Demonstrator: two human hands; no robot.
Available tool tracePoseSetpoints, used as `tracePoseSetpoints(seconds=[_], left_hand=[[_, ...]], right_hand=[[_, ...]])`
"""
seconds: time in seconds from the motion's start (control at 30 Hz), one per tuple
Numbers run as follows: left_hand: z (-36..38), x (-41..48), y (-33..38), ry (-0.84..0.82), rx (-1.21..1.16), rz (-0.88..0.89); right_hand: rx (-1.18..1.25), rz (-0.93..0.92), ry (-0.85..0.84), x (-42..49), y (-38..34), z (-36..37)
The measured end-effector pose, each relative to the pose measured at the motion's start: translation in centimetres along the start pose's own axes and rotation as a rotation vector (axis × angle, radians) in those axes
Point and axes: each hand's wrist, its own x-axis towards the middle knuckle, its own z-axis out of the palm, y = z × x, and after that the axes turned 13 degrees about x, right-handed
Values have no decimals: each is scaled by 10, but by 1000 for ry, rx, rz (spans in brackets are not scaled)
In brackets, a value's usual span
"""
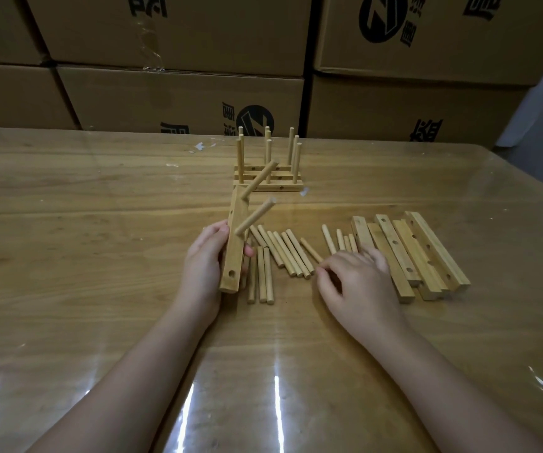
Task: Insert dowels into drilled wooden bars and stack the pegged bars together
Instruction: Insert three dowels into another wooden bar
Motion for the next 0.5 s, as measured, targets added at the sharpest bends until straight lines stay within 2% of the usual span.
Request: tracePoseSetpoints(seconds=[0.1, 0.23, 0.37, 0.5], left_hand=[[0, 1, -1, 2, 11, 3], [-1, 1, -3, -15, 9, 7], [-2, 3, -3, -22, -14, -3], [-5, 4, -4, -21, -40, -9]], right_hand=[[-6, 8, 43, 2, 0, -1], [-111, 68, -114, 2, 3, 2], [-150, 111, -35, 2, 4, 1], [-180, 203, -63, 4, 6, 1]])
